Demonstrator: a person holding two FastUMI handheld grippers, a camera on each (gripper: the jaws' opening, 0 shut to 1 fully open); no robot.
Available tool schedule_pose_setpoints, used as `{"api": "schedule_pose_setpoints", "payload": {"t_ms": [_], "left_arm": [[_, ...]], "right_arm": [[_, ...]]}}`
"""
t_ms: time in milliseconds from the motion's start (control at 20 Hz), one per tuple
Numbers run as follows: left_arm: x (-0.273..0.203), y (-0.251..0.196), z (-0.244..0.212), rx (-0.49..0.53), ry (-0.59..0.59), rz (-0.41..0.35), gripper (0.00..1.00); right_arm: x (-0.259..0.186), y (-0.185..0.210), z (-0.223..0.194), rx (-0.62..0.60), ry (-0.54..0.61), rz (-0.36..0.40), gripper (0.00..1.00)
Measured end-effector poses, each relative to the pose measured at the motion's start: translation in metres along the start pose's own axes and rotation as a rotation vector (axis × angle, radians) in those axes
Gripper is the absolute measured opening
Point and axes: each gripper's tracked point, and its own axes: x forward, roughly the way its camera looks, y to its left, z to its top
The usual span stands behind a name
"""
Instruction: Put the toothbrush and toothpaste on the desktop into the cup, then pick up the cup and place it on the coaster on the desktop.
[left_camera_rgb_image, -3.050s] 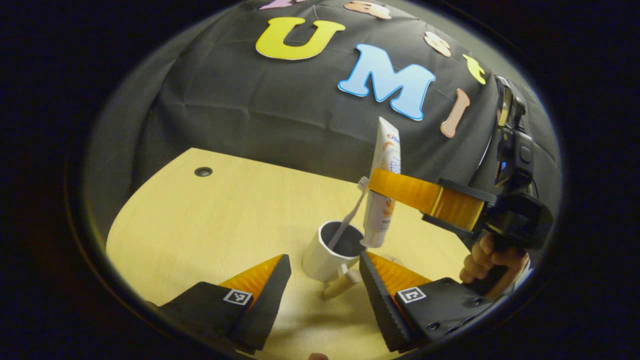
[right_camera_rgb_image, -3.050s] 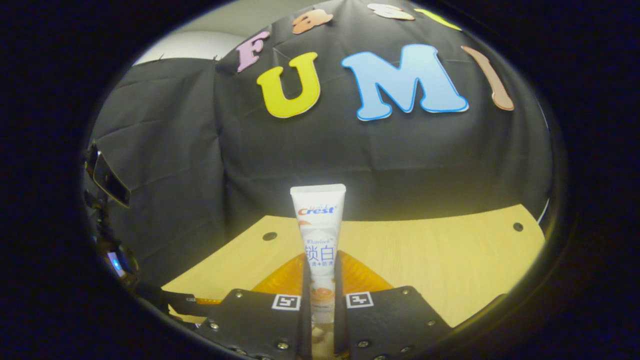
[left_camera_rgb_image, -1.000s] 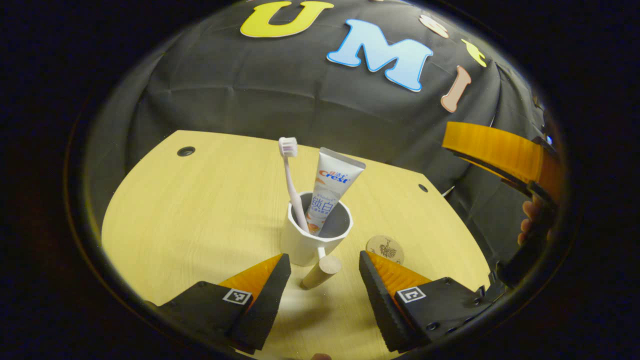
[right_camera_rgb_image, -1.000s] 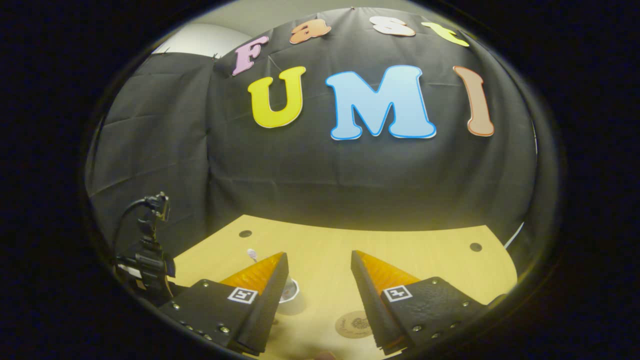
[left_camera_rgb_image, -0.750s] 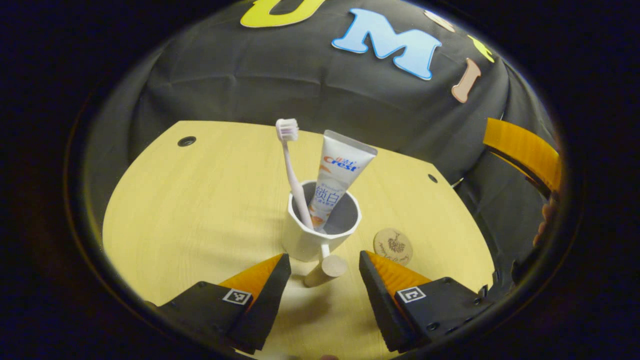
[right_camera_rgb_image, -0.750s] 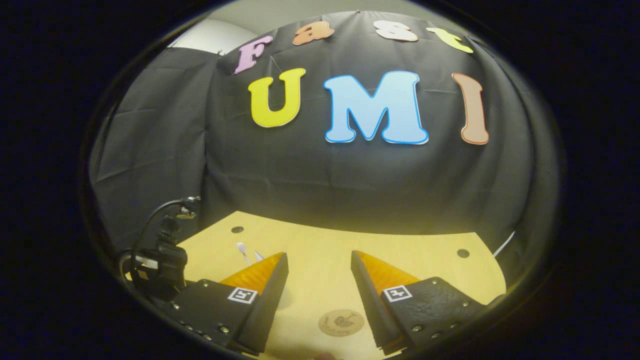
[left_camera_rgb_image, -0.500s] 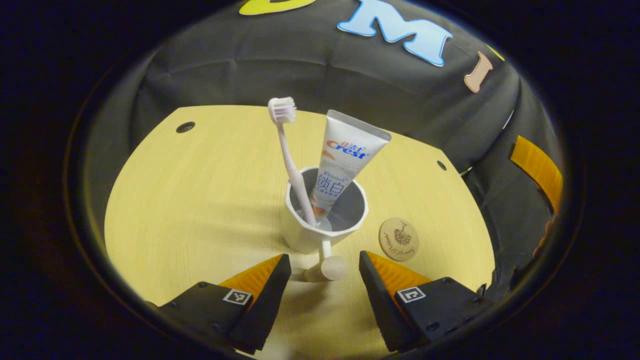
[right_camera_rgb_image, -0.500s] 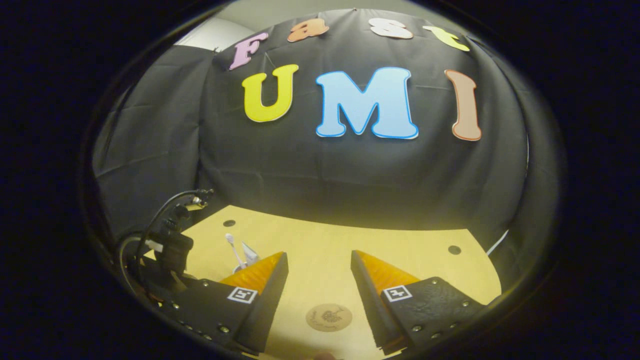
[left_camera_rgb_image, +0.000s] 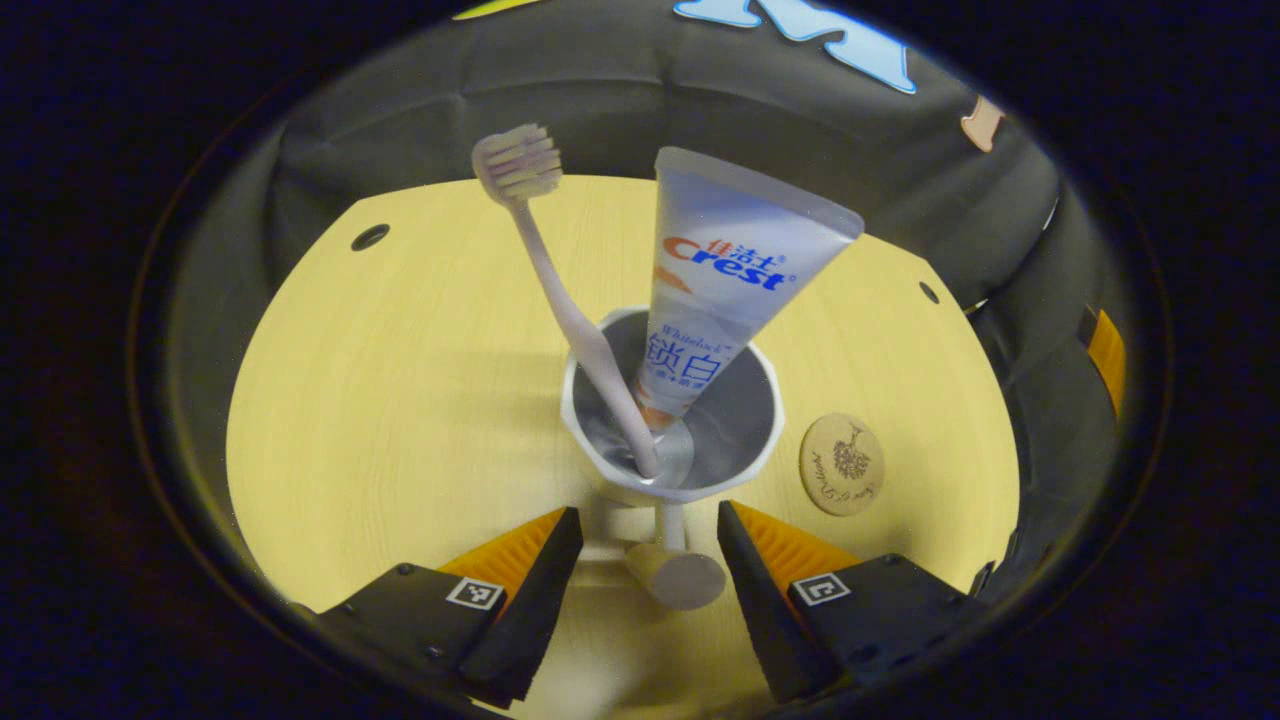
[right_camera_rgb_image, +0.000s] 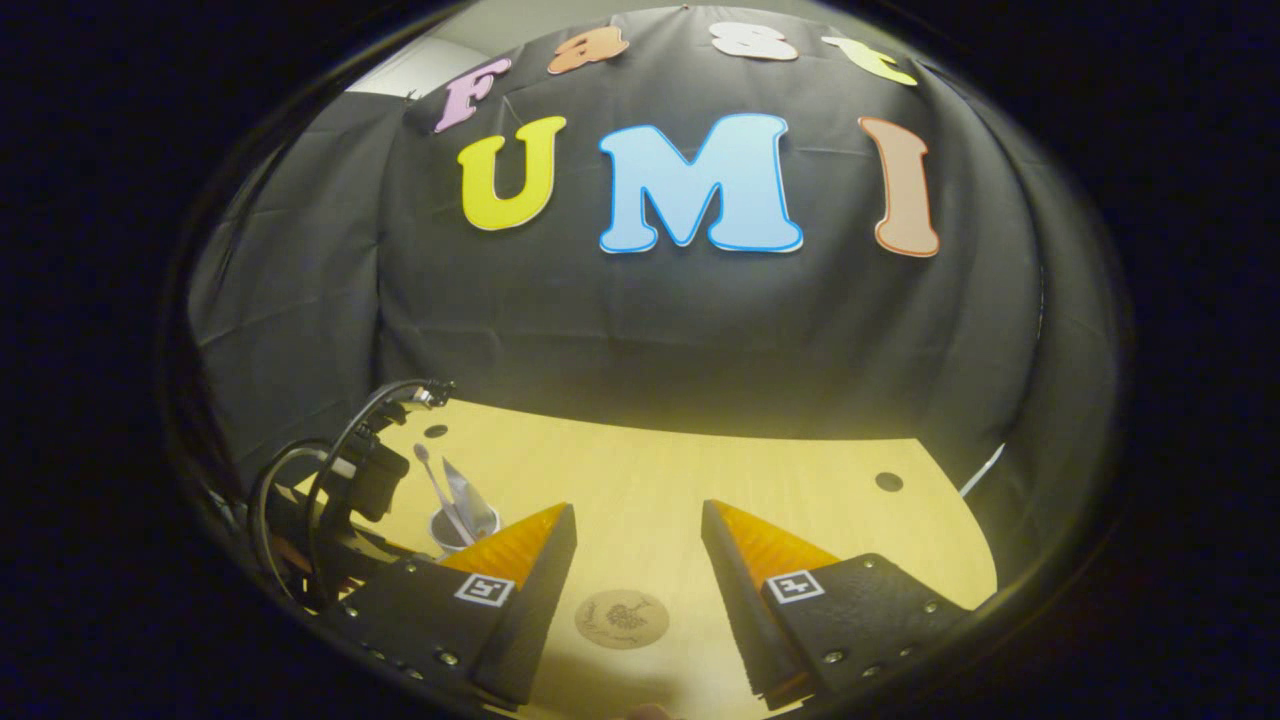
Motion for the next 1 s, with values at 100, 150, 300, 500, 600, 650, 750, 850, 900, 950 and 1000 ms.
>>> {"api": "schedule_pose_setpoints", "payload": {"t_ms": [100, 150, 300, 500, 600, 650, 750, 850, 900, 950, 1000], "left_arm": [[0.007, 0.004, 0.0, 0.014, 0.021, 0.023, 0.94], [0.009, 0.005, 0.001, 0.022, 0.031, 0.03, 0.94], [0.012, 0.001, -0.005, 0.026, 0.066, 0.051, 0.8], [0.017, -0.006, -0.009, 0.035, 0.086, 0.064, 0.57], [0.017, -0.004, -0.013, 0.066, 0.113, 0.101, 0.48], [0.017, -0.006, -0.011, 0.075, 0.106, 0.103, 0.43], [0.017, -0.008, -0.005, 0.086, 0.09, 0.109, 0.42], [0.02, -0.008, -0.002, 0.076, 0.064, 0.113, 0.35], [0.017, -0.009, -0.003, 0.083, 0.051, 0.116, 0.34], [0.017, -0.01, -0.003, 0.093, 0.037, 0.121, 0.39], [0.017, -0.01, -0.002, 0.103, 0.023, 0.125, 0.34]], "right_arm": [[0.001, -0.006, -0.006, 0.006, 0.007, -0.009, 0.76], [0.001, -0.008, -0.007, 0.011, 0.013, -0.012, 0.76], [-0.003, -0.018, -0.015, 0.028, 0.029, -0.024, 0.76], [-0.006, -0.031, -0.02, 0.044, 0.038, -0.045, 0.76], [-0.006, -0.037, -0.022, 0.053, 0.044, -0.053, 0.76], [-0.008, -0.039, -0.023, 0.058, 0.046, -0.055, 0.76], [-0.008, -0.043, -0.024, 0.068, 0.048, -0.059, 0.76], [-0.01, -0.046, -0.026, 0.076, 0.052, -0.063, 0.76], [-0.011, -0.048, -0.027, 0.079, 0.053, -0.064, 0.76], [-0.012, -0.051, -0.027, 0.082, 0.053, -0.067, 0.76], [-0.011, -0.052, -0.028, 0.086, 0.053, -0.067, 0.76]]}}
